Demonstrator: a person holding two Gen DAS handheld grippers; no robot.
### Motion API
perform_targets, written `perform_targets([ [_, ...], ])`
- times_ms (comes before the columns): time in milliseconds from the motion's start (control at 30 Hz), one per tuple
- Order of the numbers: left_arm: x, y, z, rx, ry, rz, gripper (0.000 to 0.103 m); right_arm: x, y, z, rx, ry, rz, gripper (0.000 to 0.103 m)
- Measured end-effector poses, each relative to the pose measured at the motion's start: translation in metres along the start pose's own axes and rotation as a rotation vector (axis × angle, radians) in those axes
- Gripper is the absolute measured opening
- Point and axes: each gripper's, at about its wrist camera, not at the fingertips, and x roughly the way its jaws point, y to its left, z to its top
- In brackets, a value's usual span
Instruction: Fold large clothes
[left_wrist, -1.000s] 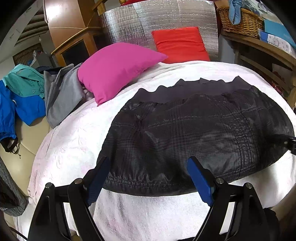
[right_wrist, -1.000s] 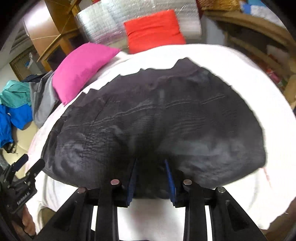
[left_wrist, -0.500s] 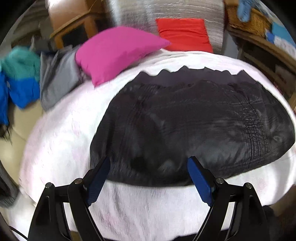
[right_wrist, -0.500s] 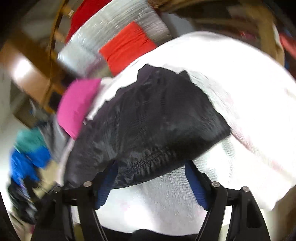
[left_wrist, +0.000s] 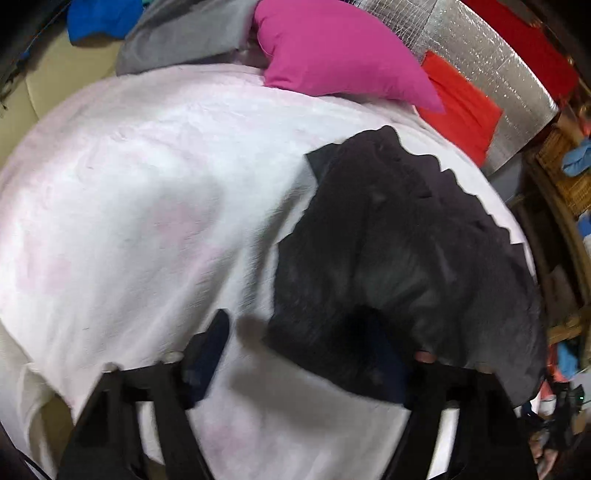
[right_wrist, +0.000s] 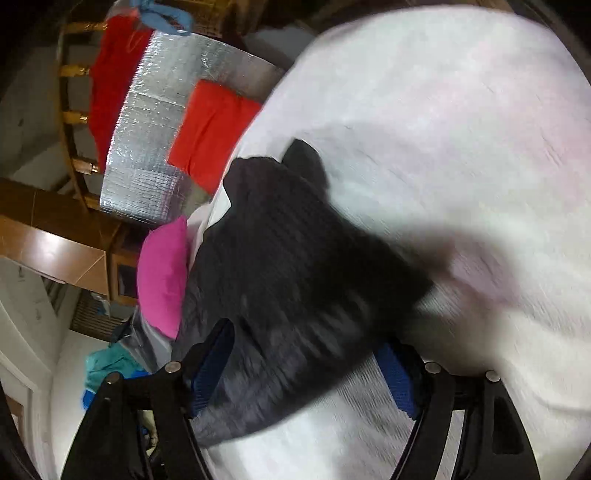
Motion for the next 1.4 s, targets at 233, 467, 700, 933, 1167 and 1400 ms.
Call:
perform_targets([
  [233, 0.002, -0.017, 0.006, 0.066, -0.033, 0.110, 0.060, 0.001, 0.011, -0.005, -0.117, -0.039, -0.126, 0.048],
  [467, -0.062, -0.052, -0.015, 0.220, -0.144, 0.258, 0.072, -0.039, 0.040, -0.020, -0.213, -0.029, -0.205, 0.069],
  [700, -0.148, -0.093, -0.053, 0.345, -0.319, 0.283, 0.078, -0.105, 0.105, -0.077, -0.502, -0.056, -0.289, 0.070],
  [933, -0.220, -0.122, -0.102, 0.434, -0.416, 0.283, 0.082, -0.158, 0.170, -0.148, -0.742, -0.128, -0.315, 0.074],
  [1167, -0.285, -0.124, -0.148, 0.447, -0.560, 0.248, 0.096, -0.201, 0.189, -0.197, -0.834, -0.219, -0.411, 0.074],
  [1400, -0.316, -0.124, -0.175, 0.472, -0.599, 0.209, 0.097, -0.234, 0.191, -0.207, -0.794, -0.266, -0.438, 0.075],
])
